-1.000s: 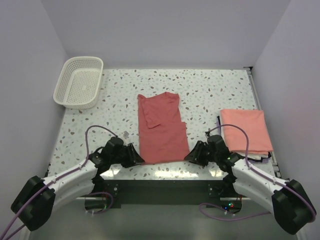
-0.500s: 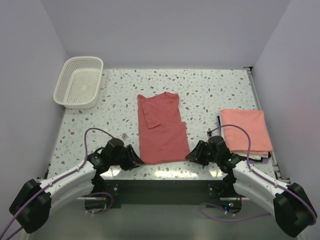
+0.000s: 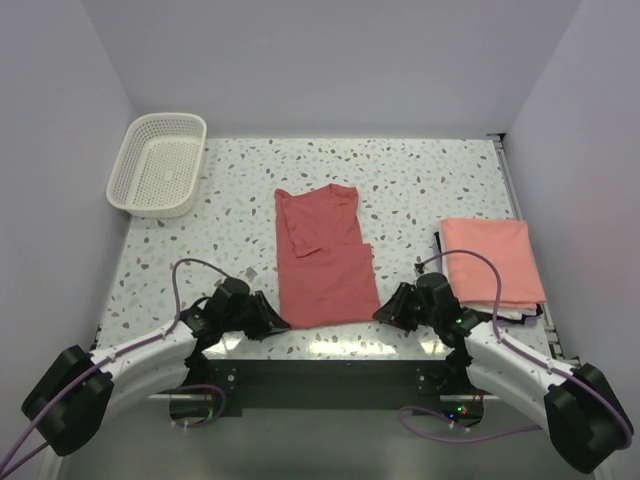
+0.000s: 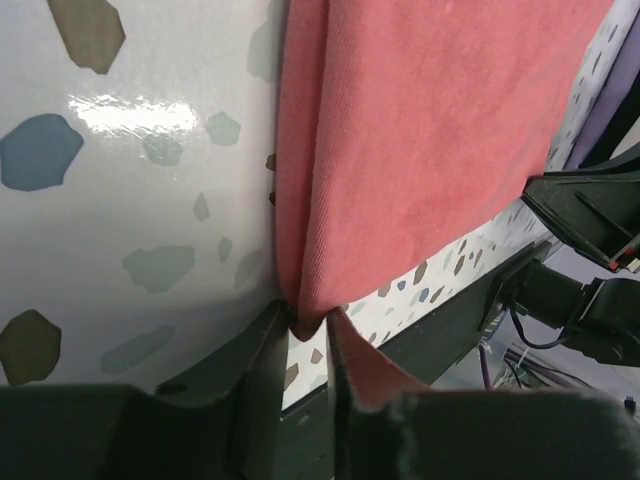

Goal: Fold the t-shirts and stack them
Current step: Fold the tshirt

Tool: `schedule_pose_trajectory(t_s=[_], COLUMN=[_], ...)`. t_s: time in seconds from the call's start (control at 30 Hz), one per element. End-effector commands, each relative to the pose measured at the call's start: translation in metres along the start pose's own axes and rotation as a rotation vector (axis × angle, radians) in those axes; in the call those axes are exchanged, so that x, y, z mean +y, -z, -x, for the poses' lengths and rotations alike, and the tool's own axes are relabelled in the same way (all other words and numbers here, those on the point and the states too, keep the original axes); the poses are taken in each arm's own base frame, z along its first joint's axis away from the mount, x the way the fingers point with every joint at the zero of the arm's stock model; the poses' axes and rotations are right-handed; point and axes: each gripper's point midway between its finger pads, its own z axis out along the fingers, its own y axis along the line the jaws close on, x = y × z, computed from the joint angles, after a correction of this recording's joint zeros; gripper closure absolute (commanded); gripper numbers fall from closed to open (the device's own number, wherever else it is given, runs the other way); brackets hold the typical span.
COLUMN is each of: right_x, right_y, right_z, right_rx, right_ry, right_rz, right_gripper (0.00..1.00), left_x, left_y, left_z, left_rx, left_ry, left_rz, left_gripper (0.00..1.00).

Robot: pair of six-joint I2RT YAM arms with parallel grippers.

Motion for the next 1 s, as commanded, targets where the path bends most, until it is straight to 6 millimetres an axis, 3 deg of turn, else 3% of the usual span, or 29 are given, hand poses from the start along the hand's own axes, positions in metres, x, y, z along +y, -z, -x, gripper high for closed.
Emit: schedule_pose_trajectory(t_s=[0.0, 0.13, 0.17, 0.37, 0.4, 0.63, 0.77, 0.97], right_x=[-0.04, -0.033, -0.027, -0.022, -0.015, -0.014, -0.009, 0.02], right_y=[-0.004, -0.004, 0.0, 0.014, 0.019, 0.051, 0.073, 0.098], right_z=[-0.012, -0.014, -0.018, -0.035, -0.037, -0.059, -0.061, -0.042], right_rx=[0.011, 0.029, 0.053, 0.13, 0.139, 0.207, 0.198, 0.123], right_ry=[0.007, 0.017, 0.031, 0.065, 0.078, 0.114, 0.138, 0.168], right_rz=[-0.13, -0.098, -0.062, -0.017, 0.023, 0.071, 0.092, 0.13], right_gripper=[0.74, 0.88, 0.98, 1.0, 1.0, 1.0, 1.0, 1.0], left_x=[0.047, 0.044, 0.044, 0.046, 0.043, 0.042, 0.026, -0.033], left_y=[-0.004, -0.005, -0.004, 0.004, 0.005, 0.02, 0.033, 0.063], left_z=[-0.011, -0.009, -0.012, -0.02, -0.022, -0.041, -0.041, -0.016], left_rx=[0.006, -0.004, 0.001, 0.018, 0.021, 0.084, 0.073, -0.044], left_ry=[0.016, 0.01, 0.006, -0.032, -0.046, -0.102, -0.13, -0.167], left_rz=[0.152, 0.139, 0.131, 0.129, 0.111, 0.083, 0.044, -0.092], left_gripper=[0.76, 0.94, 1.0, 1.0, 1.0, 1.0, 1.0, 1.0])
